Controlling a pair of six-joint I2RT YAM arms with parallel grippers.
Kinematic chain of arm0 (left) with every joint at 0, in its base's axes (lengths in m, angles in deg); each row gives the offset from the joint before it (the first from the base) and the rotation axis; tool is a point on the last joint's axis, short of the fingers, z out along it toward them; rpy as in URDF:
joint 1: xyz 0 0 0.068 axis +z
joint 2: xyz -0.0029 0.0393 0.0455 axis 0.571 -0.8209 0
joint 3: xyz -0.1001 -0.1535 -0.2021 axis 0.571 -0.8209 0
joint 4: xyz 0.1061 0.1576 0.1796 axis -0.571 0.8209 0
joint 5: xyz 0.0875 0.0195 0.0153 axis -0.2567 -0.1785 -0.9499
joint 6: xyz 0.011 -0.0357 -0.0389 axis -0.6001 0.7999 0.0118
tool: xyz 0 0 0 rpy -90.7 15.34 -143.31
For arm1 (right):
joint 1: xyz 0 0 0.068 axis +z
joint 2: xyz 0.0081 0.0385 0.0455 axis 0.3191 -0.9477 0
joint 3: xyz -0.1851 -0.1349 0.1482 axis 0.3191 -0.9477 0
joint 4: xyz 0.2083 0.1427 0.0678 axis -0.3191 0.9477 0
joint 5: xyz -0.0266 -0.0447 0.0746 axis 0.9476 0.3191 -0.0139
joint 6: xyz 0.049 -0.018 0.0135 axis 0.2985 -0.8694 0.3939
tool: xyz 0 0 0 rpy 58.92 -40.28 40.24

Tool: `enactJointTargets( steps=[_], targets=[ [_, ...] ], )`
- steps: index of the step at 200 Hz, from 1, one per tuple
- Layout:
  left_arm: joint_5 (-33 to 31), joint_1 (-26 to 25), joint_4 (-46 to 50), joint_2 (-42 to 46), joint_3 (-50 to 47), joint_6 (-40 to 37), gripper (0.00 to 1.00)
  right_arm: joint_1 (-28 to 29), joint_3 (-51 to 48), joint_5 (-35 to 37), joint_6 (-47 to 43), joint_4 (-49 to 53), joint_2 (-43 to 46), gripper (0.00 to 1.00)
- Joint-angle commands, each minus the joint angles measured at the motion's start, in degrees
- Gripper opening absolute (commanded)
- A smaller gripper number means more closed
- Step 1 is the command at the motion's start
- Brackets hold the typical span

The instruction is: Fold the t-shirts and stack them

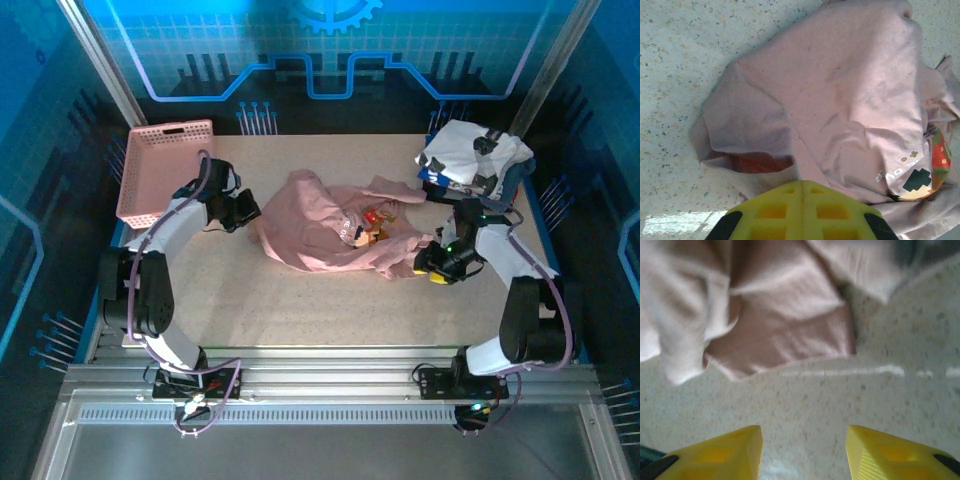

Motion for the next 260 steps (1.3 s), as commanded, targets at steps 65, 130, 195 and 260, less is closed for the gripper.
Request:
enactJointTargets(
  steps=[65,130,195,260],
  targets=[
    [1.33,1.98,-1.04,1.94,-2.67,-0.40,0.00,3.19,6.78,7.58,3.38,-6.05,-17.19,0.35],
    [2.10,5.05,0.04,6.45,-1.01,0.20,0.00,2.59,11.37,4.69,8.27,-7.35,-5.81,0.00],
    [4.06,7.26,2.31,13.33,9.86,1.21,0.00,-4.17,25.35,-3.12,11.71,1.12,13.51,0.00],
    [0.06,7.35,10.84,21.27,27.60,-4.32,0.00,-15.36,47.27,-16.53,7.84,7.05,14.84,0.00]
  ],
)
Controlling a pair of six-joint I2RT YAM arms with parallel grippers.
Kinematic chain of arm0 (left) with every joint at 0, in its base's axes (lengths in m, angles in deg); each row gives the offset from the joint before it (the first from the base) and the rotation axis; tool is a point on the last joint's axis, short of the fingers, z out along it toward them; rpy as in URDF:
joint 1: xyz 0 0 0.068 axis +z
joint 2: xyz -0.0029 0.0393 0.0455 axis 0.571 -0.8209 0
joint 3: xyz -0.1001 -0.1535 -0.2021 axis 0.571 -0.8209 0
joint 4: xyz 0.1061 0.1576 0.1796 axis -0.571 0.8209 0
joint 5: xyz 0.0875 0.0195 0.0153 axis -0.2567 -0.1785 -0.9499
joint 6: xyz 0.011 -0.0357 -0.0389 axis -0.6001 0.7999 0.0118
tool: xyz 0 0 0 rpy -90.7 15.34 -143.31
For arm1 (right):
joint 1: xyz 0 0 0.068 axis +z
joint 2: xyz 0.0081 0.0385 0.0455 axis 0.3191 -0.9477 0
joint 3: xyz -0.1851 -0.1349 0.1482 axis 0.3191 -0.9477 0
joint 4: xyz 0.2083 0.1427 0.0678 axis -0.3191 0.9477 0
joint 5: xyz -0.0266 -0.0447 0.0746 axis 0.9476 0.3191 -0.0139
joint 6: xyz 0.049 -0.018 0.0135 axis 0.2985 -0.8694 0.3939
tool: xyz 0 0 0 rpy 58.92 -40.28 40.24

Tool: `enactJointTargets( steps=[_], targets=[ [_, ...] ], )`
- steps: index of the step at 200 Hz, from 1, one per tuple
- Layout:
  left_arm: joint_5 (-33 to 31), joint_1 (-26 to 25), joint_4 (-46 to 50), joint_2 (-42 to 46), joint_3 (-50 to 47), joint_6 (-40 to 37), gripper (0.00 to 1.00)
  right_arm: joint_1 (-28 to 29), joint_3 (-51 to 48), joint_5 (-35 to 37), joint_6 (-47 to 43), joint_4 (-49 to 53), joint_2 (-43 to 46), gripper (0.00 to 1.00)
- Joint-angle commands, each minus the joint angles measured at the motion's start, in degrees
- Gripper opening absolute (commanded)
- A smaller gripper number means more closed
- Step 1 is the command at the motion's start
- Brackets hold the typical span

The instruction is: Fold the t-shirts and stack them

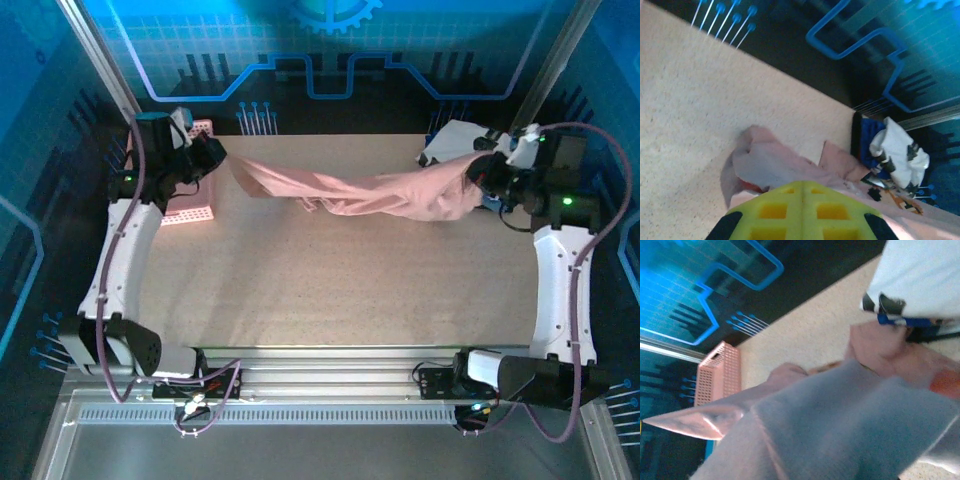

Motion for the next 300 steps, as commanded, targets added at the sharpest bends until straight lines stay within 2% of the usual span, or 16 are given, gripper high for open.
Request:
enactJointTargets(
  steps=[1,22,43,79,94,106,123,135,140,164,190,201,220,250,273,300],
  targets=[
    [-2.43,0.62,4.41,5.35,7.57,-3.94,0.00,-3.66,9.19,-7.55,-3.43,4.30,-0.65,0.00],
    [-6.33,0.84,7.72,7.83,13.85,-6.11,0.00,-7.85,13.73,-12.35,-4.58,5.95,-1.69,0.00],
    [-7.87,0.97,11.36,8.62,21.08,-9.02,0.00,-7.34,16.70,-13.02,-4.21,5.78,-0.95,0.00],
    [-10.00,0.97,15.18,10.43,29.55,-12.25,0.00,-7.15,15.42,-14.94,-0.67,4.68,3.41,0.00],
    [-10.64,0.97,15.61,11.51,30.78,-12.74,0.00,-6.87,13.24,-16.22,1.99,3.63,6.27,0.00],
    [-8.64,0.89,15.20,12.29,29.50,-11.19,0.00,-5.87,10.70,-17.19,3.57,2.33,8.02,0.00],
    [-0.08,0.88,12.16,14.85,20.35,-5.13,0.00,-5.32,6.24,-15.58,3.24,4.28,9.48,0.00],
    [5.00,0.23,7.15,18.93,7.65,1.27,0.00,-5.19,1.13,-15.91,3.39,3.02,10.78,0.00],
    [5.83,-0.69,4.97,21.32,1.55,3.59,0.03,-5.10,-0.43,-15.86,3.56,2.63,11.16,0.00],
    [3.52,-9.77,-0.33,30.72,-23.14,10.27,0.22,-5.08,-6.44,-13.50,1.82,4.18,12.96,0.00],
    [-3.34,-21.31,-2.12,32.22,-34.48,12.55,0.45,-4.76,-9.19,-10.30,-1.27,6.75,13.86,0.00],
    [-4.76,-24.40,-4.18,30.11,-35.67,12.98,0.55,-4.66,-10.49,-9.51,-1.79,7.12,14.13,0.00],
    [-4.69,-29.27,-8.96,22.81,-34.72,14.31,0.62,-4.66,-12.25,-6.16,-3.36,9.01,14.73,0.00],
    [-4.79,-38.73,-14.37,5.51,-27.91,14.44,0.64,-4.93,-14.08,-0.82,-4.66,11.35,16.60,0.00],
    [-2.73,-41.52,-15.40,-8.06,-18.69,14.62,0.65,-5.45,-14.83,4.97,-5.70,13.98,18.12,0.00],
    [-3.12,-43.51,-10.85,-21.58,-5.44,10.84,0.63,-5.96,-18.14,5.58,-5.08,13.78,19.43,0.00]
  ],
)
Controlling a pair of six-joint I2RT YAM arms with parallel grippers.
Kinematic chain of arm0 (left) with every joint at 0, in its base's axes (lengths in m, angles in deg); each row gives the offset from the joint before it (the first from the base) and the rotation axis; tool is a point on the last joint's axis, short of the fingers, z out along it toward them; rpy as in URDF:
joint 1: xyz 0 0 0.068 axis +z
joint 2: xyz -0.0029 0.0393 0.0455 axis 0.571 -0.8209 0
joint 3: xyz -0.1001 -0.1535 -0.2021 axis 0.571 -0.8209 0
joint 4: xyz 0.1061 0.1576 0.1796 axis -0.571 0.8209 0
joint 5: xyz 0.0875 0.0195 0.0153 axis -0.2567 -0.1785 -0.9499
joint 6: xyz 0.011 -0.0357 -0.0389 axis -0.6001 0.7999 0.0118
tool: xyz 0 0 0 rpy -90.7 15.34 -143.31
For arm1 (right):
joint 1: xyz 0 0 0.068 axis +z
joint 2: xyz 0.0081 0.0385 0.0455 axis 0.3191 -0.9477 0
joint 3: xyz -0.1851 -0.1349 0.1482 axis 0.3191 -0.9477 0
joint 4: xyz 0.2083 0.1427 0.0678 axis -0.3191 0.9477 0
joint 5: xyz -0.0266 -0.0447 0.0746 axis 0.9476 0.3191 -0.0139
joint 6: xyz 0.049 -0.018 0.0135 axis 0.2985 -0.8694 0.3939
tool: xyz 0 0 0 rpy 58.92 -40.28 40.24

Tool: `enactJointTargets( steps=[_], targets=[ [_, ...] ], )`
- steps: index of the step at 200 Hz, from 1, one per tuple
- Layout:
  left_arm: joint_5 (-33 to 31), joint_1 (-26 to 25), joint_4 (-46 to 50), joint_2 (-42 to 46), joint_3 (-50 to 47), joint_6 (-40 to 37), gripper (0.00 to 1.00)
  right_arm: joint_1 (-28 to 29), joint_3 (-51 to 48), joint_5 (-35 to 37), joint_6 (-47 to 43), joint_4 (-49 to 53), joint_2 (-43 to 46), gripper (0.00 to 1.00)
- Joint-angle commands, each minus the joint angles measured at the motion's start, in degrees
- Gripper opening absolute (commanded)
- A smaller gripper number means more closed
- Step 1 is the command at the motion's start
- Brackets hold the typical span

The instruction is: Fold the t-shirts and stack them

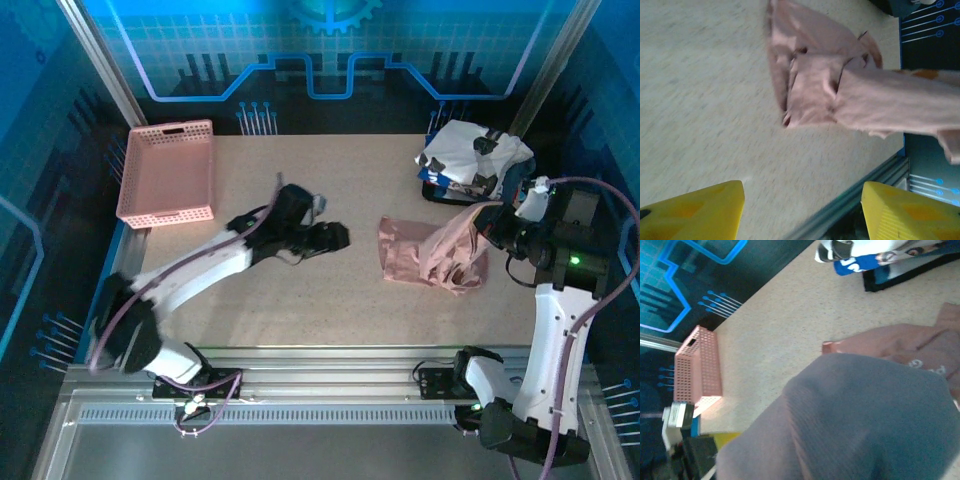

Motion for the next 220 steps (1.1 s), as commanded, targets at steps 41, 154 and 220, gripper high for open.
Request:
enactJointTargets(
  steps=[41,154,220],
  targets=[
    [2.58,-2.88,5.02,-24.36,23.87,-3.93,0.58,-1.06,-5.95,4.81,-1.19,2.16,2.59,0.00],
    [2.26,-5.25,10.08,-45.80,42.71,-6.07,0.48,-1.15,-10.07,4.00,-1.61,2.55,3.37,0.00],
    [-0.12,-5.32,11.34,-48.31,44.71,-6.63,0.47,-1.15,-10.94,3.64,-1.47,2.82,4.43,0.00]
  ],
)
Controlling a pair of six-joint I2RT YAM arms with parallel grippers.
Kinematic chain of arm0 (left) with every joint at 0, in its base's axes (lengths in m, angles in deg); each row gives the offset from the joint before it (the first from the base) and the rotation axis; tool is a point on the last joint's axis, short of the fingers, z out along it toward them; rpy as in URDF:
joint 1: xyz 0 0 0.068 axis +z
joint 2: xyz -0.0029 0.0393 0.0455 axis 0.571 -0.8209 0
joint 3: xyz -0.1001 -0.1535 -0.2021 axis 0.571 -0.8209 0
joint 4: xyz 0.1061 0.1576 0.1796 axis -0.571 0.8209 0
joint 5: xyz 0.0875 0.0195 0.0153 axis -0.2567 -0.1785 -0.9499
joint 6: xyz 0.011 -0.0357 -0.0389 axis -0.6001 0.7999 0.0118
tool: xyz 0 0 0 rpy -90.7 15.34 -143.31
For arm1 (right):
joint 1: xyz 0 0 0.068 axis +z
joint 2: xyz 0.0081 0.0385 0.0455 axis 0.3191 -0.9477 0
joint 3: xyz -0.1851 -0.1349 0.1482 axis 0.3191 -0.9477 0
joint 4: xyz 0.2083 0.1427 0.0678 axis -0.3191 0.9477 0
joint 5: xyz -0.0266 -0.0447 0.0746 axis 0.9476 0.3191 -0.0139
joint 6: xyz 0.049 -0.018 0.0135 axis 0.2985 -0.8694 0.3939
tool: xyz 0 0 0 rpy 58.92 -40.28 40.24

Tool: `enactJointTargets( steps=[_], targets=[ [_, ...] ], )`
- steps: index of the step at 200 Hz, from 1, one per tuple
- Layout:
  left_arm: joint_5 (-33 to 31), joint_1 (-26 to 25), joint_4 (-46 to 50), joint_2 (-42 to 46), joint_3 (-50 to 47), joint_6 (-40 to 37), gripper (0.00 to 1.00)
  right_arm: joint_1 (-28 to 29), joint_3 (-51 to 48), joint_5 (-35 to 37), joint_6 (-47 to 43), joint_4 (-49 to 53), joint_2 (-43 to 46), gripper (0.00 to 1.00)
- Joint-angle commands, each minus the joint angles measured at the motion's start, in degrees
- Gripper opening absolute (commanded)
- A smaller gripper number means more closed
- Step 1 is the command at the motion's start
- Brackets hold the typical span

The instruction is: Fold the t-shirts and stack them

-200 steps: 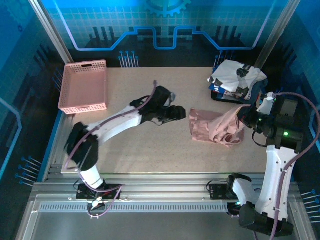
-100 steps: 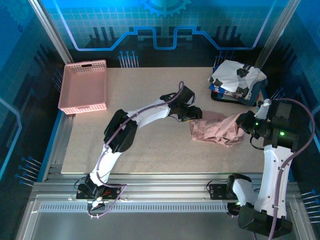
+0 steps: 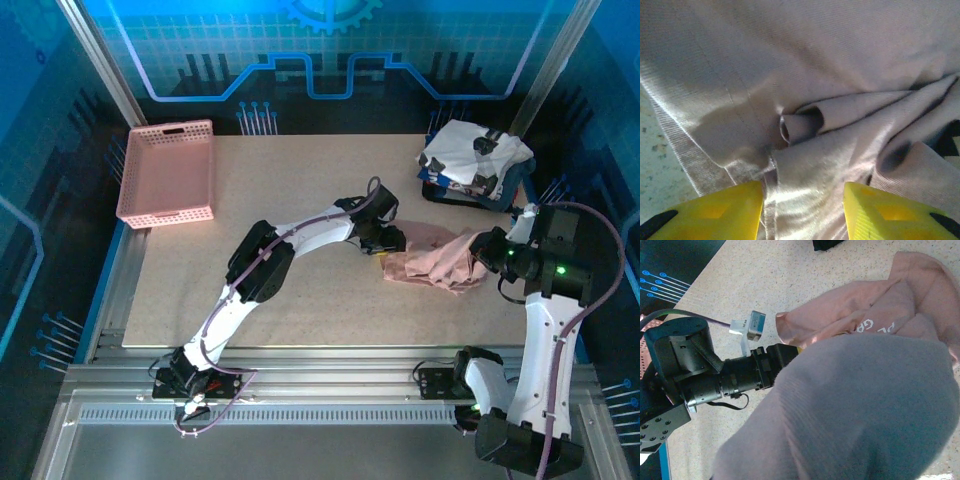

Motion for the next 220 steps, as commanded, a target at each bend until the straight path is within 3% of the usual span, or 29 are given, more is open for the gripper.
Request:
enactJointTargets(
  steps=[1,26,79,97,120,125,166,220],
  targets=[
    [-1.56,-0.06,2.35,-1.00,3.00,-1.30,0.47,-0.65,-0.57,-0.64,-0.59,1.01,1.11,0.00],
    [-1.59,-0.13,2.62,-2.52,5.06,-0.95,0.47,-0.65,-1.02,-0.79,-0.41,0.92,1.42,0.00],
    [-0.22,-0.59,2.64,-4.04,6.95,-1.17,0.33,-0.65,-1.20,-0.82,-0.68,0.96,1.59,0.00],
    [0.43,-0.56,3.33,-4.28,7.03,-1.84,0.24,-0.66,-1.29,-0.71,-0.88,0.83,1.77,0.00],
    [0.54,-0.48,3.71,-2.34,6.11,-3.23,0.00,-0.64,-1.38,-0.53,-0.95,0.61,2.03,0.00],
    [0.16,-0.33,3.77,-1.39,5.59,-3.62,0.00,-0.64,-1.25,-0.35,-1.11,0.57,2.12,0.00],
    [-6.20,3.49,-1.34,19.50,-7.93,-5.41,0.00,-0.73,2.54,-0.59,-2.15,-0.44,1.05,0.00],
    [-12.14,12.00,2.13,49.95,-21.88,-9.51,0.00,-0.66,7.26,-10.92,1.27,-7.19,-2.73,0.00]
  ],
)
